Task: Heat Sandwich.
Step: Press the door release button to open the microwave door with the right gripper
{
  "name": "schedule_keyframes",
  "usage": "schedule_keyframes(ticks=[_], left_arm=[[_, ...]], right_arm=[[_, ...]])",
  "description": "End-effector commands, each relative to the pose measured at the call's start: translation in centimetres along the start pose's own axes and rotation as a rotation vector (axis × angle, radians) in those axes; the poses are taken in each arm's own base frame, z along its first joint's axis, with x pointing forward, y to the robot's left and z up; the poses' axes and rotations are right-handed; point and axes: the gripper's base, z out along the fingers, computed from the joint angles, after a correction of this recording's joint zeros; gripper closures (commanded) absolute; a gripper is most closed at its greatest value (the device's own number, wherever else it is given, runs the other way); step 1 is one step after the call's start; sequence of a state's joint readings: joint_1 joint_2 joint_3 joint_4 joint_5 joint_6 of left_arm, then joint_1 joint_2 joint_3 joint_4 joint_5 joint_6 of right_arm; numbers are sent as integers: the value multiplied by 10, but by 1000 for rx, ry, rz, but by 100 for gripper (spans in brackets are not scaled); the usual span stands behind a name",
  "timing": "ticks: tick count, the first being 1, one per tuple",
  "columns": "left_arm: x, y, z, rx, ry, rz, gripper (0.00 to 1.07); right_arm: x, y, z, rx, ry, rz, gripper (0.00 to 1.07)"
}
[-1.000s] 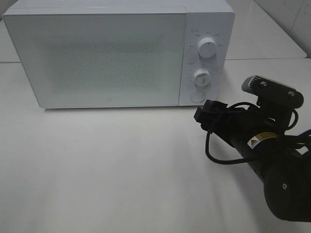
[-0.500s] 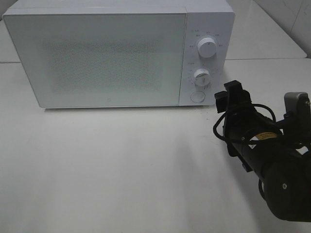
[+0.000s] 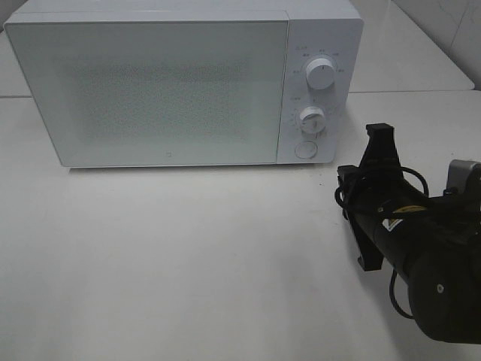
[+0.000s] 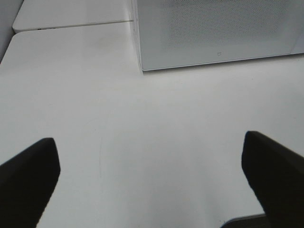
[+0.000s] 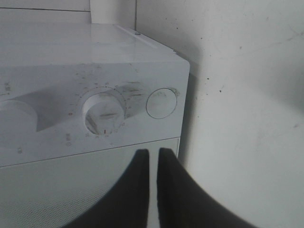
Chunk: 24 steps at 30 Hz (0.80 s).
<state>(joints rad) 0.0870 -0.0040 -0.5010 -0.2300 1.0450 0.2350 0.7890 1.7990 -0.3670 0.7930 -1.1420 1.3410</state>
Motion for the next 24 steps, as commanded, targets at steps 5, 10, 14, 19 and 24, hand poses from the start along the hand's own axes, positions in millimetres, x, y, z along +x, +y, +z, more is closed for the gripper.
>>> schedule_keyframes(ticks=[5,10,14,19,24], left_arm=[[2,-1,-3,1,-31,-5,5],[2,-1,-3,1,-31,-5,5],[2,-1,-3,1,-31,-5,5],[2,-1,-3,1,-31,-5,5],[2,-1,-3,1,-31,-5,5]], right_arm=[[2,-1,1,28,9,56,107],[-5,1,6,23,4,46,107],[-5,5,14,34,25,45,107],[-4,10,27,36,40,43,107],[0,9,43,40,46,37,107]])
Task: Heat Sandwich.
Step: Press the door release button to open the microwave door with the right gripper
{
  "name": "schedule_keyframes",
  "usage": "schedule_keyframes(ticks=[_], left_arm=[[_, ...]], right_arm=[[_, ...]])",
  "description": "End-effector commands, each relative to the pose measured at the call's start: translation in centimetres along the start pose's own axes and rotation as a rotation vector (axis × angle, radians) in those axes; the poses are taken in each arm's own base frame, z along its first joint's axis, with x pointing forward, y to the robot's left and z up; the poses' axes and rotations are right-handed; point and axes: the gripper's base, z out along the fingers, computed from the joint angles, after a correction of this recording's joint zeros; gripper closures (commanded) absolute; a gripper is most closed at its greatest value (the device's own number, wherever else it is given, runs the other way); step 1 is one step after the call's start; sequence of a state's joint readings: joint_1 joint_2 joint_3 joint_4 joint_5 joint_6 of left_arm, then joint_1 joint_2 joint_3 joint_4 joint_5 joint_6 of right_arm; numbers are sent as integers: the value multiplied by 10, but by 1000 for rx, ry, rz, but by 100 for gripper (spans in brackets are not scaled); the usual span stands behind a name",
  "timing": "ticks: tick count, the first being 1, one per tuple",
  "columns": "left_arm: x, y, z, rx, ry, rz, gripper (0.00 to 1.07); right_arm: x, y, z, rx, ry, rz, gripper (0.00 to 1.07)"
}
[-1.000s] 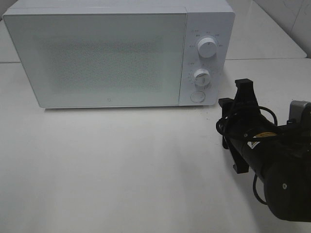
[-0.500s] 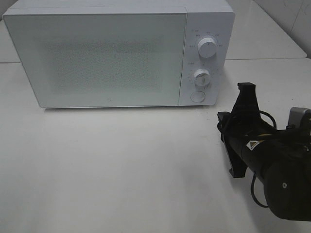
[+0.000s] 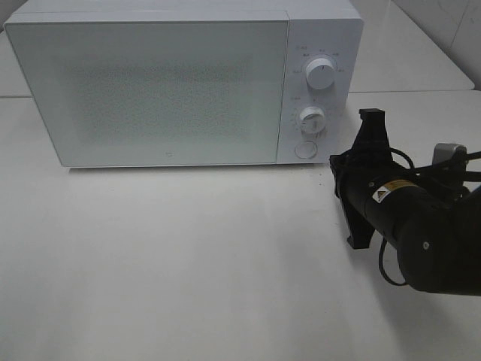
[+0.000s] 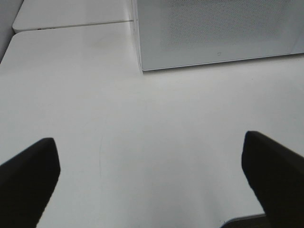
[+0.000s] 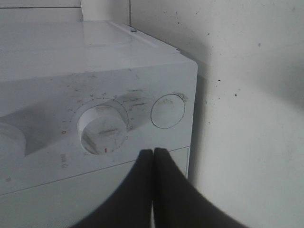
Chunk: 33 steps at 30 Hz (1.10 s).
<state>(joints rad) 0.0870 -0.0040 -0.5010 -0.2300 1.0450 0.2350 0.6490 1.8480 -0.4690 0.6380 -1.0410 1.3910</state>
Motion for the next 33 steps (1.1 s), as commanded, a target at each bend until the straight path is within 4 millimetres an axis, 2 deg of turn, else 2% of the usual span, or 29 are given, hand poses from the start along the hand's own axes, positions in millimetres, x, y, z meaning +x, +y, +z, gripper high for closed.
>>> schedule_keyframes(ticks=[1,8,22,33], left_arm=[[2,-1,-3,1,-31,-5,5],[2,-1,-3,1,-31,-5,5],[2,-1,-3,-2,-31,-3,5],[2,-1,-3,-2,-31,-3,5]], right_arm=[[4,0,8,7,18,-10,107],[16,-5,32,24,17,-3,107],[12,-5,71,64,-7,29,107],[17,-6,92,70,-6,24,107]])
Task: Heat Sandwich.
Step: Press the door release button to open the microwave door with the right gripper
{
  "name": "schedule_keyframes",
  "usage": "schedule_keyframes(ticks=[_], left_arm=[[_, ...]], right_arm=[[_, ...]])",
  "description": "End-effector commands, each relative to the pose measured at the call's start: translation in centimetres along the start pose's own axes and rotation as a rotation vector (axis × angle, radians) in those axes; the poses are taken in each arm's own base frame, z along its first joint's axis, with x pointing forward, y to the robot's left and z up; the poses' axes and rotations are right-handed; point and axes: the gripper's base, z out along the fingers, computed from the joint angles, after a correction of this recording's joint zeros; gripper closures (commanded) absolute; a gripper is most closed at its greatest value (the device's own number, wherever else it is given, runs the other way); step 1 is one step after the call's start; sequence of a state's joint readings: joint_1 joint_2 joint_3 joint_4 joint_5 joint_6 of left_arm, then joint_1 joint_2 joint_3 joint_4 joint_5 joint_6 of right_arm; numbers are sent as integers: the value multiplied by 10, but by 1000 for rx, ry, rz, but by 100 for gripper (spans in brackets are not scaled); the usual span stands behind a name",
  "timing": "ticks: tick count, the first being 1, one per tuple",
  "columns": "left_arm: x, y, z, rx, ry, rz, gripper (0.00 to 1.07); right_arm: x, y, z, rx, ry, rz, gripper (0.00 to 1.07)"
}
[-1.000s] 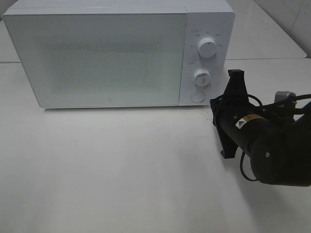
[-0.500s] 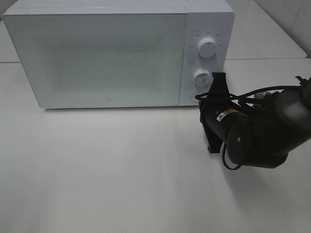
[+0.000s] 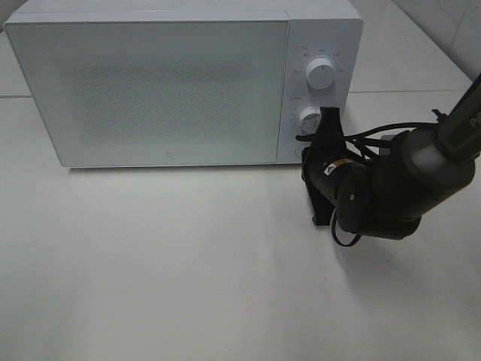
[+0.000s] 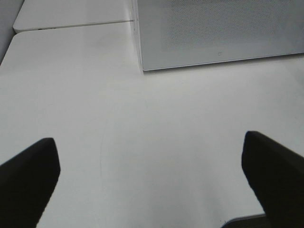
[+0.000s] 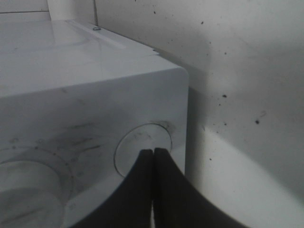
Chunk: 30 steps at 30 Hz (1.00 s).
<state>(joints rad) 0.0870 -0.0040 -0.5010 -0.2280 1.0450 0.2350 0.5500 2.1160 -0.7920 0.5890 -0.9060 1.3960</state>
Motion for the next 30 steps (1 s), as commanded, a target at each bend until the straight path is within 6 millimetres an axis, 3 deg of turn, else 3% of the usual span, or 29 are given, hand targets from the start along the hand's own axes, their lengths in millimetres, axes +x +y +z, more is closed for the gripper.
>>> schedule_keyframes(ticks=[1,9,30], left_arm=[[2,-1,-3,-1,-31,-4,5],[2,-1,-3,-1,-31,-4,5],[2,-1,-3,-1,-31,-4,5]], right_arm=[[2,2,5,-7,11,-16,107],[2,7,17,-50,-12,-36,107],[-4,26,20,-191,-50,-27,106]])
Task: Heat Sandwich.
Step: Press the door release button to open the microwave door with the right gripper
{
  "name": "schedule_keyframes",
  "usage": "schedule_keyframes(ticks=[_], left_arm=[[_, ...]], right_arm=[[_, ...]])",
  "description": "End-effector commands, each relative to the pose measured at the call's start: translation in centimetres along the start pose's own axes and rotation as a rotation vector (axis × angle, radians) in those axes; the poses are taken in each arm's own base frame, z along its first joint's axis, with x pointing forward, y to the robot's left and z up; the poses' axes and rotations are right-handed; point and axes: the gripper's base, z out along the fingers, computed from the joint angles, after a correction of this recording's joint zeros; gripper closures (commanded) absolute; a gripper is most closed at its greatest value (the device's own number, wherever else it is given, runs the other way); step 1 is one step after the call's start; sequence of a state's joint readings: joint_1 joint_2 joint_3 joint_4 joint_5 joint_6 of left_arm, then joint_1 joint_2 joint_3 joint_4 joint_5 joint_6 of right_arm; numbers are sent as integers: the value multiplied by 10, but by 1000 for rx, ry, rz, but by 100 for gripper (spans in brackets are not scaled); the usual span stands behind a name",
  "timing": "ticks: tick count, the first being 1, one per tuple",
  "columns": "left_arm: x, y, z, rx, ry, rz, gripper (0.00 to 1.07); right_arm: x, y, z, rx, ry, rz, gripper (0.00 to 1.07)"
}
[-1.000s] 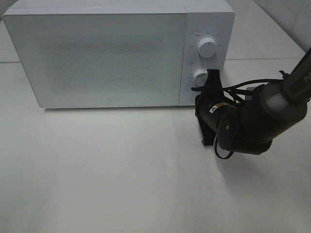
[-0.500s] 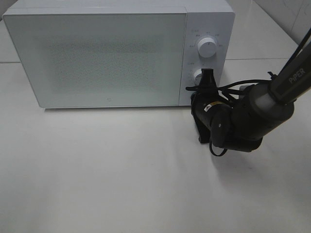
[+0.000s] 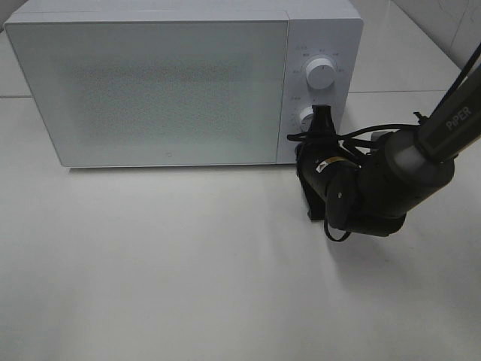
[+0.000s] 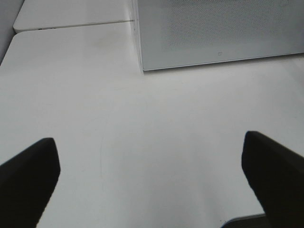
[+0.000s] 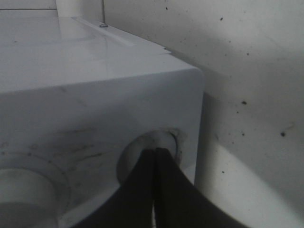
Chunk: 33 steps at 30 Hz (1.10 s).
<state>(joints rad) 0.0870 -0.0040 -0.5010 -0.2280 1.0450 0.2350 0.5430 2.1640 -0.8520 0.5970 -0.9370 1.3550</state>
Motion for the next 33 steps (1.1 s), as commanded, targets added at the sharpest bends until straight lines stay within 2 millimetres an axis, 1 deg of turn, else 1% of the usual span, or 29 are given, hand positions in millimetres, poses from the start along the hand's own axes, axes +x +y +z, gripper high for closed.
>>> schedule_keyframes(ticks=[1,3,6,8,13,33], left_arm=[[2,-1,-3,-1,-31,-4,5],[2,-1,-3,-1,-31,-4,5],[2,-1,-3,-1,-31,-4,5],[2,-1,-3,-1,-31,-4,5],[2,-1,-3,-1,-31,-4,5],[2,-1,-3,-1,-31,-4,5]], right_arm=[[-8,25,7,-163,-40,-4,106],[-10,31,8,-222,-63,-18,107],[-13,37,9,-262,-76,-15,107],[-14,45,15,-297,-82,-5,107],[-8,54,23,-331,-71,4,107],[-5,50,25,-277,-40,24,106]])
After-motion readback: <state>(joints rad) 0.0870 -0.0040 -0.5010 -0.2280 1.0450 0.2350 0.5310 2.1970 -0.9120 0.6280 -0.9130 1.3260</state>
